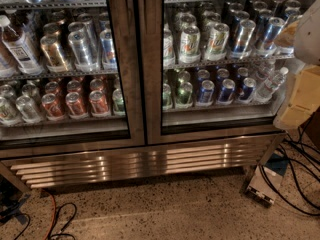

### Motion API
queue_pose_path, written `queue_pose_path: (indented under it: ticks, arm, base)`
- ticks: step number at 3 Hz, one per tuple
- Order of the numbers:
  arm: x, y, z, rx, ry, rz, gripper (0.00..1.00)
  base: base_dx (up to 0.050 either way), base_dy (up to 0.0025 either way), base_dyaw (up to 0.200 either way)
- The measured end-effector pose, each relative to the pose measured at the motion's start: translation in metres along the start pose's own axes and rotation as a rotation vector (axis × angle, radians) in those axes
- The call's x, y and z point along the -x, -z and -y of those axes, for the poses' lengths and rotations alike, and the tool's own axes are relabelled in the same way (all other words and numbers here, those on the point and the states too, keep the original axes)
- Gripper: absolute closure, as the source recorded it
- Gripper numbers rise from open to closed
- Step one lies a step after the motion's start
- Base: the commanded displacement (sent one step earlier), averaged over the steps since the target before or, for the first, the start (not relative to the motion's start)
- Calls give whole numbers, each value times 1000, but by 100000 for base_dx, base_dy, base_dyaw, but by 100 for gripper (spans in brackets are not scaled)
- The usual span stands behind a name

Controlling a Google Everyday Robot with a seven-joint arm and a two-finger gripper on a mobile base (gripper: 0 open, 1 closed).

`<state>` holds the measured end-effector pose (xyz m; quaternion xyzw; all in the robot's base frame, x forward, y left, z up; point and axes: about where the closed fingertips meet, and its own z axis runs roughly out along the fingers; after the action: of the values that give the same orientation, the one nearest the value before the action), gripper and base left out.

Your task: Open right fridge door

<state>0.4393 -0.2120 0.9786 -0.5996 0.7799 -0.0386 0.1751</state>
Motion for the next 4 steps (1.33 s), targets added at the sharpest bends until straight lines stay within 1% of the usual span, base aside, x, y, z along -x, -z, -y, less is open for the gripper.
queue_pose_path:
  ticks: [1,2,3,4]
  arm:
    - [-6,-12,28,-45,-98,144,0]
    - [16,-35,62,-42,-154,383,0]
    - [32,-38,59,4,-178,457,0]
    - [38,-45,60,-2,-161,505,0]
  base:
    - [0,0,0]
    - [0,0,0]
    - [0,0,0]
    - [0,0,0]
